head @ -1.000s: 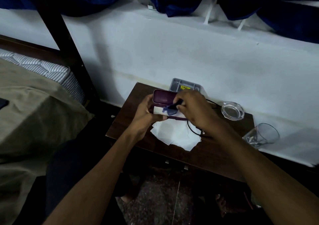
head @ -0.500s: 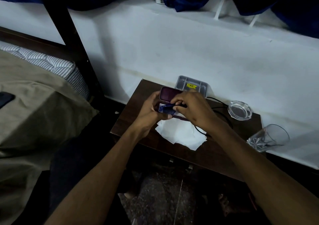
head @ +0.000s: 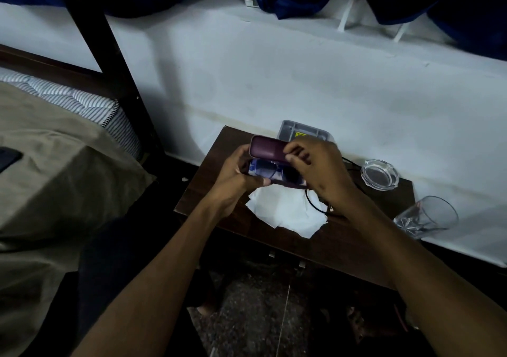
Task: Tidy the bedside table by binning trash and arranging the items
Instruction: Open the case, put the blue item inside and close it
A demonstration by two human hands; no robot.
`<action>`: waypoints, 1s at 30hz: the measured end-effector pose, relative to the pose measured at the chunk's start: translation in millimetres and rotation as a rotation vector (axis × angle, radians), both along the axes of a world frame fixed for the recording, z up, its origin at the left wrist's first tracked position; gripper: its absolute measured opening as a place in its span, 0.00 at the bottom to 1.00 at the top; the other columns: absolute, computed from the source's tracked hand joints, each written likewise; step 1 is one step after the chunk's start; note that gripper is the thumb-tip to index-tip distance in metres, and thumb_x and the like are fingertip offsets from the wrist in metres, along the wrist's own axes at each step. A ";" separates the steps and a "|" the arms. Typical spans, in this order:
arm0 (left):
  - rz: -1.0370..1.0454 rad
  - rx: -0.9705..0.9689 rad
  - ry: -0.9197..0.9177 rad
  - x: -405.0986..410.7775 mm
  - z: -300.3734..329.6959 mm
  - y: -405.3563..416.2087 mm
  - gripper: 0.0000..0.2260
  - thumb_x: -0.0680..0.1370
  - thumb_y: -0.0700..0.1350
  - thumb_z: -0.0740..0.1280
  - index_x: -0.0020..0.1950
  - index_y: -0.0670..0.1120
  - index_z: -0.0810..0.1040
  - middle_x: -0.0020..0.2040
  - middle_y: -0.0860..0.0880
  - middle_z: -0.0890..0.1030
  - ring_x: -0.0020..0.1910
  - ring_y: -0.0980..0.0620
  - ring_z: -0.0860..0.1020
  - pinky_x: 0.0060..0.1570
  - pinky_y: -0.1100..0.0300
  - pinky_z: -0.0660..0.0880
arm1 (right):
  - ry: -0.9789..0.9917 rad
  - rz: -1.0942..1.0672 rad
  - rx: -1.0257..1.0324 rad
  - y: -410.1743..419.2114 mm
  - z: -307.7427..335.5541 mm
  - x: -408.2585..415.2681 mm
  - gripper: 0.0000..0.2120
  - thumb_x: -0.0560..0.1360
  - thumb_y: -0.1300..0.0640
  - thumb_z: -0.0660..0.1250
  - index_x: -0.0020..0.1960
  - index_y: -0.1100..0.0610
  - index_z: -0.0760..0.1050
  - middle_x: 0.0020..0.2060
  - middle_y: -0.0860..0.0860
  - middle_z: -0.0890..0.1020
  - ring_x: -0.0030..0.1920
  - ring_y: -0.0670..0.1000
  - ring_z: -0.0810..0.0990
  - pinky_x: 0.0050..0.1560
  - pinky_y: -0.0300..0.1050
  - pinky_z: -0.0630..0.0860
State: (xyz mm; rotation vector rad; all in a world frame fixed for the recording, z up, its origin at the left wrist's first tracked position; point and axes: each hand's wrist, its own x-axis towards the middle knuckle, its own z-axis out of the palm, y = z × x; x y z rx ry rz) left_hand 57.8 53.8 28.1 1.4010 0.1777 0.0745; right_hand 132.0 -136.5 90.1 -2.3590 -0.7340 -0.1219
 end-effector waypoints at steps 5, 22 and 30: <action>-0.013 -0.064 0.005 0.4 3.4 10.7 0.32 0.71 0.26 0.75 0.72 0.44 0.75 0.68 0.41 0.81 0.67 0.39 0.81 0.62 0.44 0.83 | -0.086 -0.199 0.033 -31.3 9.8 9.3 0.15 0.75 0.63 0.73 0.61 0.55 0.81 0.55 0.51 0.85 0.56 0.54 0.82 0.57 0.52 0.80; -0.041 0.011 -0.046 0.8 12.5 5.6 0.32 0.71 0.25 0.75 0.73 0.43 0.75 0.66 0.43 0.84 0.65 0.42 0.83 0.64 0.44 0.82 | -0.314 0.103 -0.089 -14.6 -3.2 -13.9 0.08 0.77 0.59 0.72 0.57 0.54 0.83 0.50 0.49 0.85 0.54 0.53 0.77 0.55 0.48 0.76; -0.058 0.019 -0.066 0.0 12.0 6.8 0.34 0.71 0.22 0.74 0.74 0.40 0.73 0.67 0.38 0.82 0.67 0.35 0.81 0.67 0.40 0.80 | -0.177 0.147 -0.137 -7.1 -5.9 -11.6 0.13 0.75 0.62 0.74 0.56 0.50 0.81 0.50 0.45 0.84 0.55 0.51 0.75 0.52 0.53 0.78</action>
